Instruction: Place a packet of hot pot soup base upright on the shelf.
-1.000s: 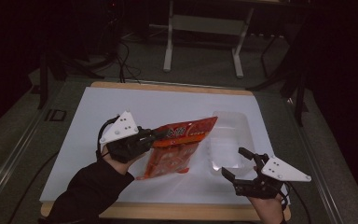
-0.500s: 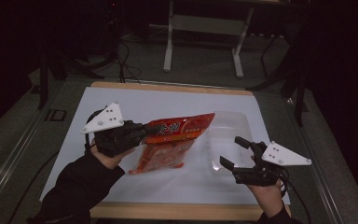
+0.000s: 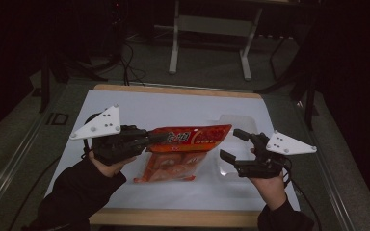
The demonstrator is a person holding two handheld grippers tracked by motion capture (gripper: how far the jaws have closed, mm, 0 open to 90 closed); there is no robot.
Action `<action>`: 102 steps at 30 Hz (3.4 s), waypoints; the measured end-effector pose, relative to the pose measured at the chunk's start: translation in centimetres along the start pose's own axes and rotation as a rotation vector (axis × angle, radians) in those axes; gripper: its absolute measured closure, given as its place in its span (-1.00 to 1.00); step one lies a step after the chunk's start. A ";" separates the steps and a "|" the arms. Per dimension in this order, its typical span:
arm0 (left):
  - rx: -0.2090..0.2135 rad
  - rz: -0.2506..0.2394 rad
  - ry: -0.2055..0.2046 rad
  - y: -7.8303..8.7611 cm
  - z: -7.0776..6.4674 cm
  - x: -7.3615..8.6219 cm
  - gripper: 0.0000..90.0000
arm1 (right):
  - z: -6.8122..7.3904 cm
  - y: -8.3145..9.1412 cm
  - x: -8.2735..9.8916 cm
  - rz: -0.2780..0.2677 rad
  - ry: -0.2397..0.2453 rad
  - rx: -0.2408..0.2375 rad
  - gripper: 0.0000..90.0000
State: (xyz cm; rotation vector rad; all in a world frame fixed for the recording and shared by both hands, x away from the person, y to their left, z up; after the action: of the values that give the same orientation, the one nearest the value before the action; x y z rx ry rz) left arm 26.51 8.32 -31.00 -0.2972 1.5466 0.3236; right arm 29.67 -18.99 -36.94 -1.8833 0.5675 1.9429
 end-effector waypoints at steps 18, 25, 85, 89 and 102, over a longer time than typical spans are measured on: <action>0.063 0.009 0.010 -1.7 -1.5 0.4 1.00 | 2.9 -2.2 0.6 0.051 -0.017 -0.258 0.15; 0.062 0.020 0.025 -1.7 -1.2 0.7 1.00 | 3.5 -2.2 1.1 0.092 -0.021 -0.378 0.82; -0.180 0.035 0.022 3.6 3.0 14.2 -0.93 | -1.5 -0.1 -7.2 0.037 0.075 -0.146 1.00; -0.203 0.045 0.051 4.7 3.1 16.0 -0.93 | -2.9 0.7 -8.1 0.041 0.085 -0.094 1.00; -0.278 0.010 0.118 7.0 3.2 18.8 -0.93 | -7.5 3.6 -8.6 0.047 0.117 0.088 1.00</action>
State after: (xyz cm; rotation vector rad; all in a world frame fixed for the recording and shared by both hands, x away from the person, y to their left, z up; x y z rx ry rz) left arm 26.74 16.29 -49.69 -0.5333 1.6197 0.5387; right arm 34.40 -25.95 -28.42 -1.9540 0.7260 1.8131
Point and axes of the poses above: each handheld gripper's, and its own axes: y roughly backward along the jaws, x roughly out of its underside, z roughly to its left, the point moved 6 cm from there along -y, roughly forward along the jaws, and after that the axes turned 9 degrees about -z, right-handed, at the moved point
